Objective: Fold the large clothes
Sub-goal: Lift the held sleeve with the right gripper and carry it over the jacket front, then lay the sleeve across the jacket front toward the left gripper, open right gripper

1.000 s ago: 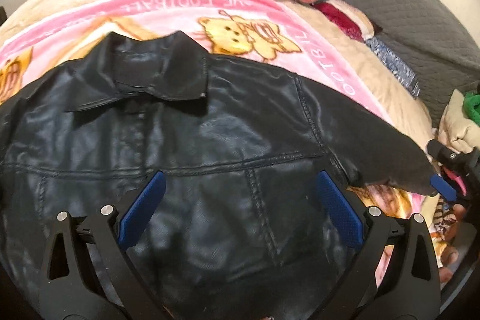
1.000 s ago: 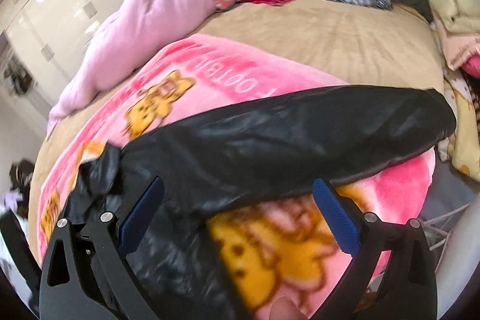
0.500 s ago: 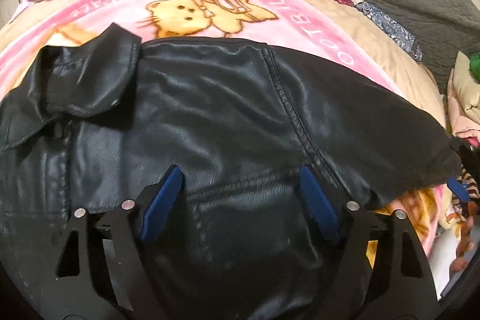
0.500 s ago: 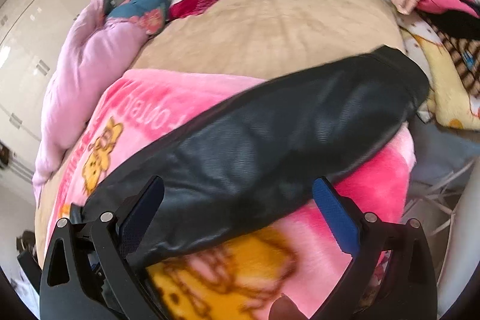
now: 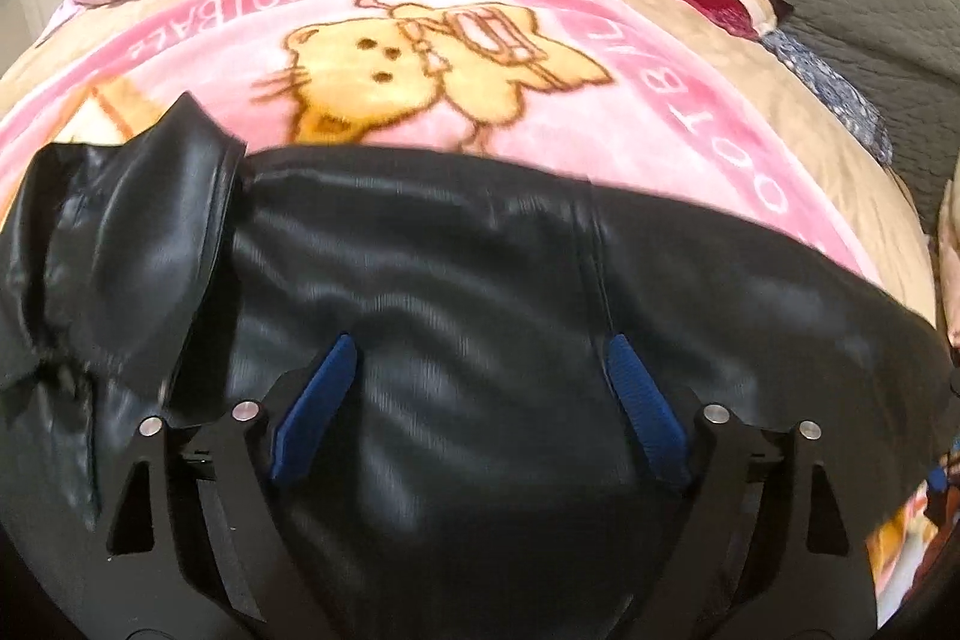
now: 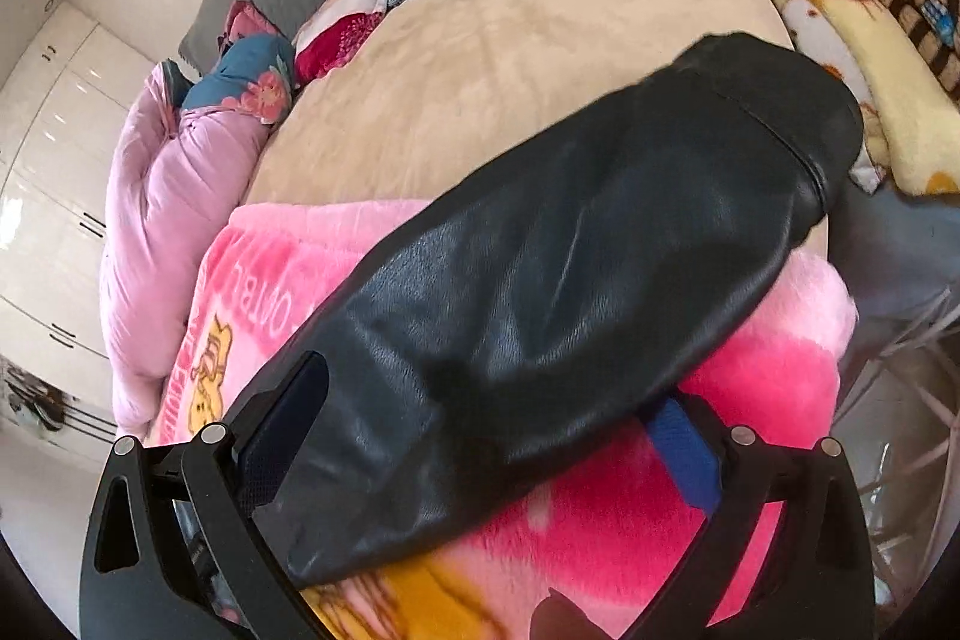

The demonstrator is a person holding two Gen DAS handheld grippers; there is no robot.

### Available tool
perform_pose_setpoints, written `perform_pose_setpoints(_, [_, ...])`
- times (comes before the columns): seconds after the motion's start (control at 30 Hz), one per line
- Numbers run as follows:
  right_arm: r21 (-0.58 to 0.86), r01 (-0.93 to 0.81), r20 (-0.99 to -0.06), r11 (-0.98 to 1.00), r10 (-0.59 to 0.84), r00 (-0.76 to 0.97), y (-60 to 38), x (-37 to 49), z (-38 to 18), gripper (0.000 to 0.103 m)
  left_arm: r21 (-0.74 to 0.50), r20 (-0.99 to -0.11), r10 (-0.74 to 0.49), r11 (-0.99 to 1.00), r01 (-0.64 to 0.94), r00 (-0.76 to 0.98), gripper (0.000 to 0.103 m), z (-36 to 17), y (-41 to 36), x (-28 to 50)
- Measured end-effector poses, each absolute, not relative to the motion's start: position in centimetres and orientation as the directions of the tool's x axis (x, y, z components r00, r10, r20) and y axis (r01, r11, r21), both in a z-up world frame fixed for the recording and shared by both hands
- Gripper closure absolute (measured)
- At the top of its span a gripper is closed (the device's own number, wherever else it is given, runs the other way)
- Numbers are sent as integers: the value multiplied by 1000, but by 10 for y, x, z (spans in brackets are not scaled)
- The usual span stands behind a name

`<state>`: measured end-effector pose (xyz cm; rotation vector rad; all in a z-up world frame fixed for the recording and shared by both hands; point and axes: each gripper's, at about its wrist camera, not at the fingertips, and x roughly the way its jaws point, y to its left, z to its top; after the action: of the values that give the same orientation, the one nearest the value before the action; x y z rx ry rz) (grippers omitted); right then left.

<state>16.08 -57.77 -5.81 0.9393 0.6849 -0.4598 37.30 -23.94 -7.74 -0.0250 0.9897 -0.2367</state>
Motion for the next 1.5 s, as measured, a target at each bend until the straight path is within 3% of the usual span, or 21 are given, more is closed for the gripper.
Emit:
perform_pose_setpoints(0.23, [553, 643, -703, 530, -118, 701, -585, 179, -61, 4, -102, -823, -182, 979, 176, 538, 17, -80, -248, 391])
perform_pose_setpoints(0.27, [558, 637, -691, 532, -126, 711, -587, 179, -60, 11, -105, -821, -187, 978, 178, 540, 18, -78, -247, 389])
perform_pose_setpoints(0.3, [564, 629, -675, 535, -139, 724, -587, 179, -59, 37, -103, -821, -194, 975, 195, 537, 25, -74, -246, 384])
perform_pose_setpoints(0.33, [565, 626, -662, 538, -158, 733, -587, 179, -57, 50, -111, -823, -211, 970, 214, 527, 32, -70, -245, 377])
perform_pose_setpoints(0.37, [569, 615, -651, 547, -159, 743, -587, 179, -56, 62, -144, -820, -254, 959, 243, 514, 33, -64, -241, 366])
perform_pose_setpoints(0.47, [566, 557, -607, 608, -150, 781, -579, 183, -43, 80, -178, -819, -298, 944, 276, 491, 33, -57, -235, 342])
perform_pose_setpoints(0.57, [540, 488, -544, 686, -158, 824, -564, 183, -22, 81, -219, -828, -341, 927, 303, 444, 34, -63, -236, 326])
perform_pose_setpoints(0.7, [487, 401, -473, 776, -152, 868, -540, 184, 3, 86, -140, -840, -286, 936, 324, 462, 31, -78, -251, 321])
perform_pose_setpoints(0.8, [435, 353, -447, 828, -142, 883, -523, 187, 19, 87, -198, -832, -328, 929, 313, 447, 31, -70, -242, 321])
perform_pose_setpoints(0.87, [418, 322, -435, 850, -124, 892, -511, 189, 28, 87, -255, -814, -372, 919, 301, 446, 31, -58, -228, 315])
perform_pose_setpoints(1.23, [289, 164, -400, 943, -37, 916, -433, 205, 80, 87, -313, -734, -377, 926, 212, 564, 28, 8, -131, 289])
perform_pose_setpoints(1.33, [218, 107, -385, 970, -15, 923, -399, 211, 95, 87, -325, -710, -363, 929, 176, 604, 22, 23, -101, 284])
perform_pose_setpoints(1.5, [37, -29, -355, 999, 40, 934, -319, 217, 113, 87, -350, -680, -334, 930, 111, 653, 22, 40, -51, 271])
